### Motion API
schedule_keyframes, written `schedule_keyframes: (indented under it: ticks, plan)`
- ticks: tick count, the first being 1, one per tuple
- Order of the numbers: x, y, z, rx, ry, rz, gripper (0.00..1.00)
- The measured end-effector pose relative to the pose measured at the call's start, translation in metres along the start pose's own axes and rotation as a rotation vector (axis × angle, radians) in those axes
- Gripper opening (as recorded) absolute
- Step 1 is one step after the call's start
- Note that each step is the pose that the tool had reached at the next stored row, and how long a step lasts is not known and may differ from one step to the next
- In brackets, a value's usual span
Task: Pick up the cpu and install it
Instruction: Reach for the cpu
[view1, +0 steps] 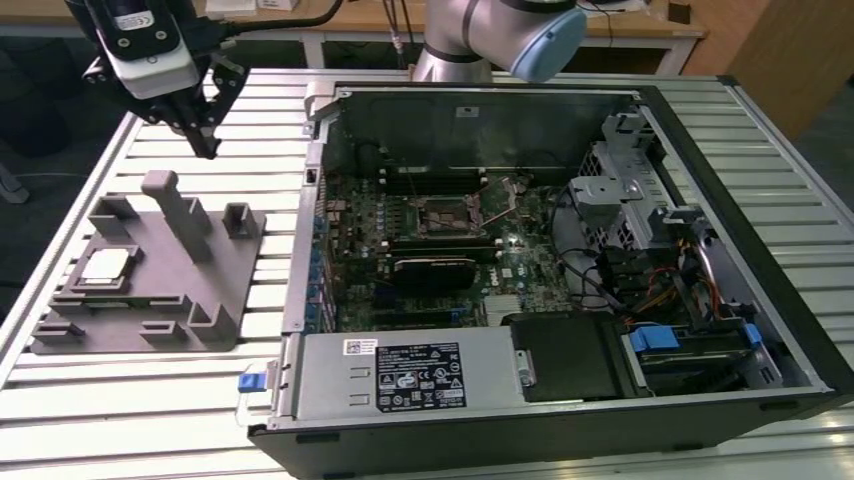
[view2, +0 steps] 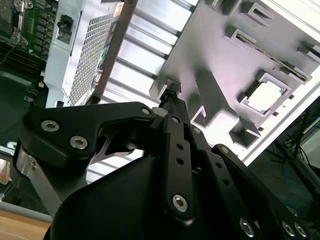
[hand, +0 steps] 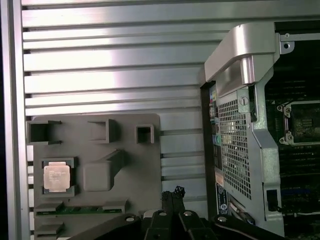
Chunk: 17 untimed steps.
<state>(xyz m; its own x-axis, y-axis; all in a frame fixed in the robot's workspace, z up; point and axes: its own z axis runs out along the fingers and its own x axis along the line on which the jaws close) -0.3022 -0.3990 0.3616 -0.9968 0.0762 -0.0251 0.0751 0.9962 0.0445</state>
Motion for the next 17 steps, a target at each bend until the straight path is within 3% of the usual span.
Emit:
schedule_keyframes:
  ticks: [17]
  plan:
    - [0.0309,-0.0027,0.0081,0.0000,-0.0001,0.000,0.11]
